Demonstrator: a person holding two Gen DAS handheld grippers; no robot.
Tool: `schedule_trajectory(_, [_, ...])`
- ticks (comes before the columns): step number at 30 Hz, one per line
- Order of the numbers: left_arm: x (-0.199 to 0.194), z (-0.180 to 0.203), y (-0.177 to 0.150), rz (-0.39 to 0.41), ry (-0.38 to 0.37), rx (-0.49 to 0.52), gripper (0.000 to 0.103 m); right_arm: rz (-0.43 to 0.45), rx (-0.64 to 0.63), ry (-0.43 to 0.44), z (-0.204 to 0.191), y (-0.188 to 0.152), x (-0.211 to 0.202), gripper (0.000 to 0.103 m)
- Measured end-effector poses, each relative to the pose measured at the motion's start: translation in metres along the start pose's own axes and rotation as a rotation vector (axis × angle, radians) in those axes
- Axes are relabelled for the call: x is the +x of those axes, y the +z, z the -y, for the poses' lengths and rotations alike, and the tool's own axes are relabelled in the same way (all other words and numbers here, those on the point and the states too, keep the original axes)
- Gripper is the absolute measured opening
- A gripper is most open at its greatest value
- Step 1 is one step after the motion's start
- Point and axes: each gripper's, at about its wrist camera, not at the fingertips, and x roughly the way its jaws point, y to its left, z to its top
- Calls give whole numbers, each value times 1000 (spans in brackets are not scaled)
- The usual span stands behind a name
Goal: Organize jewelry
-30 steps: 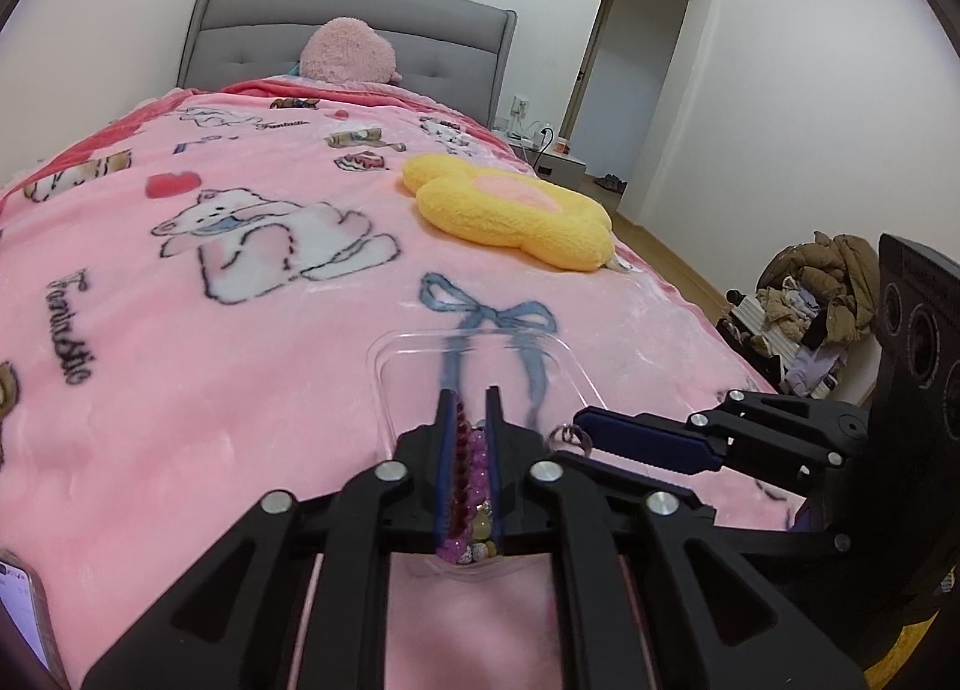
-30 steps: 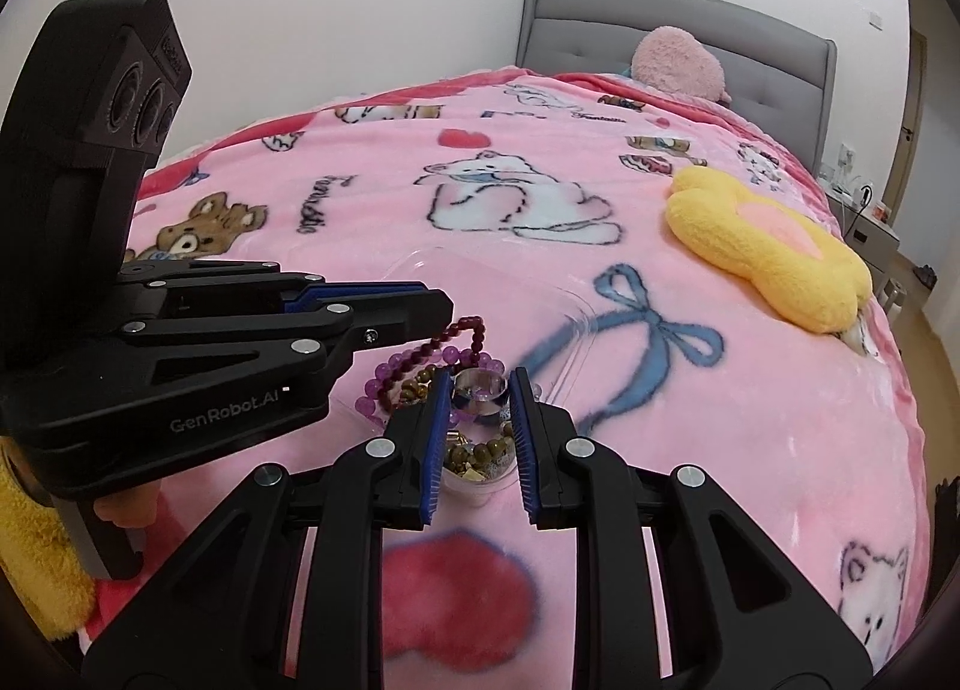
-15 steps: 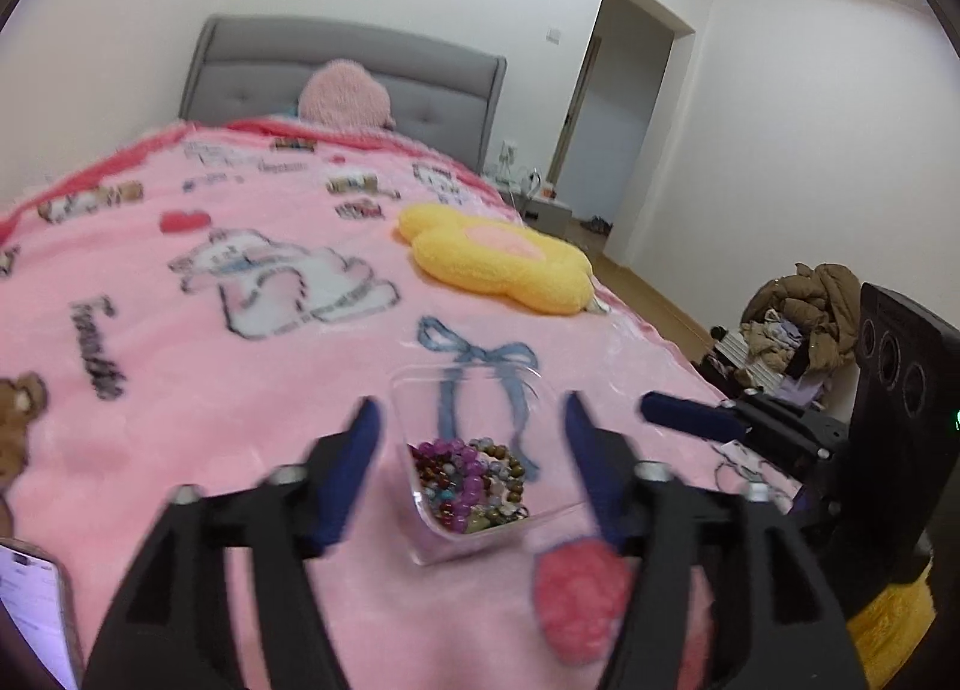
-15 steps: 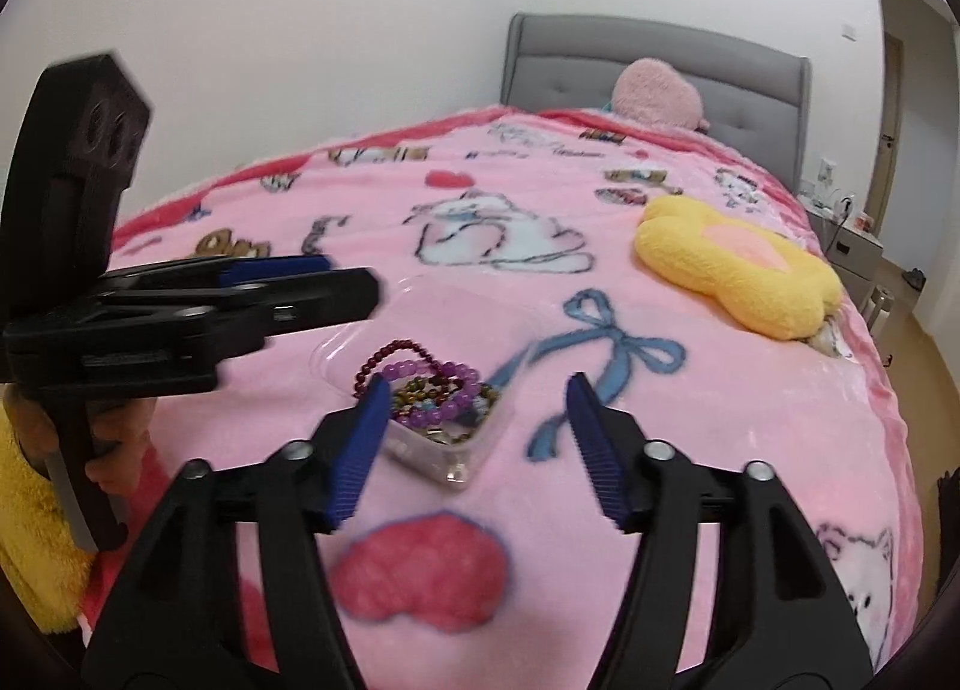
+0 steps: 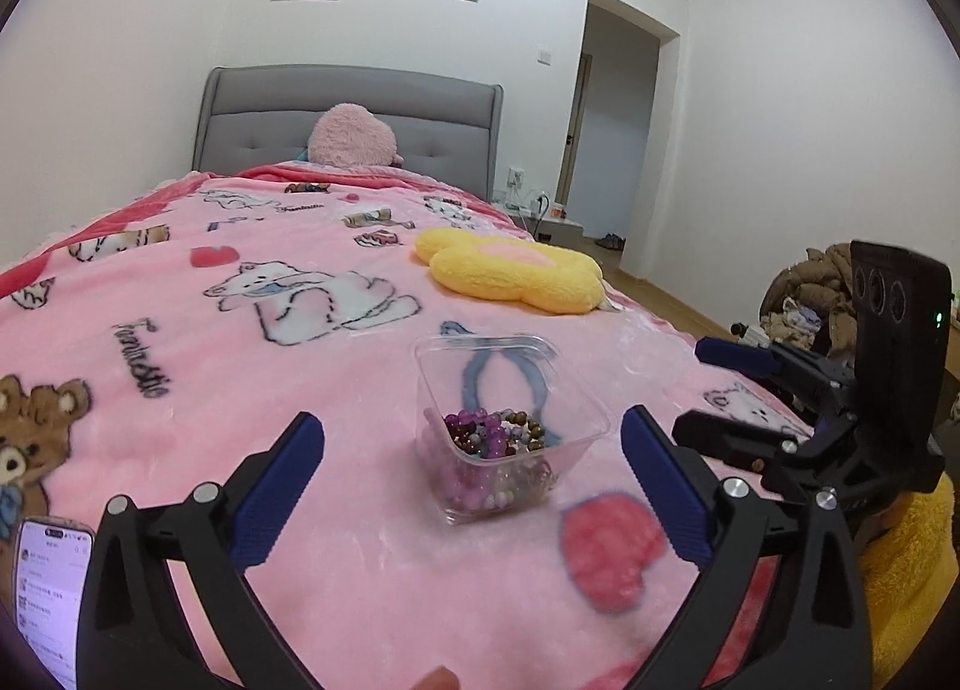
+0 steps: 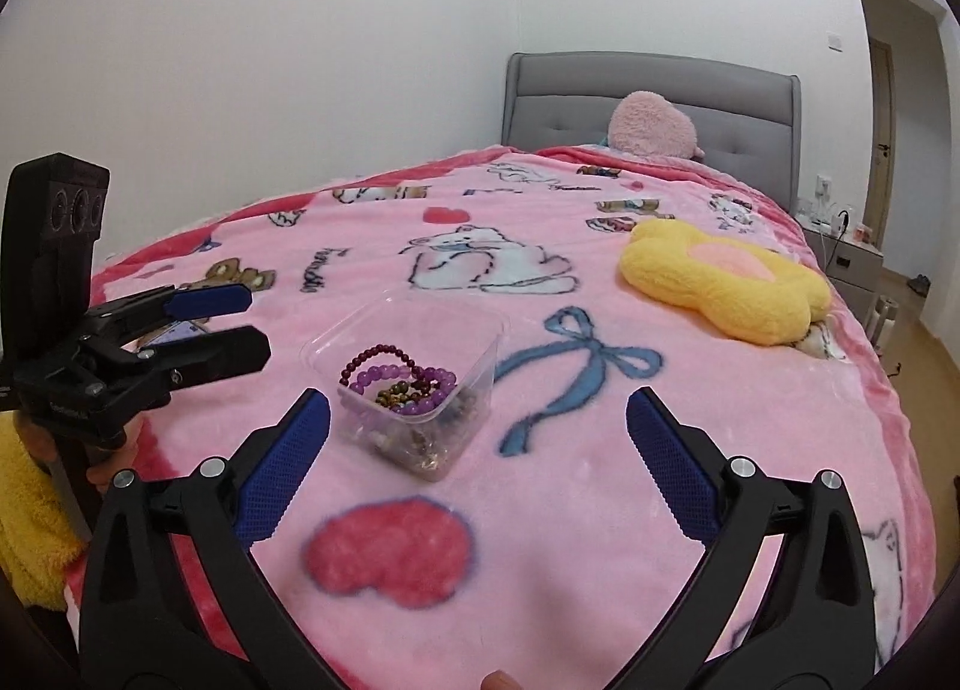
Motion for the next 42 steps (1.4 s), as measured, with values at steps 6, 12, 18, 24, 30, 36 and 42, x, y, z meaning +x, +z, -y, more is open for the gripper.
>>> schedule_trajectory(6, [6,8,-7,-26,23,43,98,-2,-15,-13,0,-8,2,95])
schedule_trajectory(12, [7,18,-13,-31,44,95,98,48,-11,-10,1,-9,-8,95])
schedule_trajectory(18, [6,21,-15,-12,74,111,98,61,-27,-18,-3,-10,-10,95])
schedule_trajectory(24, [3,22,-16,-2,80,107,98,57,-24,-17,-2,-10,-8,95])
schedule_trajectory(30, [3,21,-16,0,80,113,98,60,-16,-17,-1,-11,-8,95])
schedule_trajectory(36, [3,20,-16,-2,74,100,98,62,-16,-17,-2,-11,-8,95])
schedule_trajectory(42, [3,20,-16,-1,73,103,98,63,-16,-15,-2,-11,-8,95])
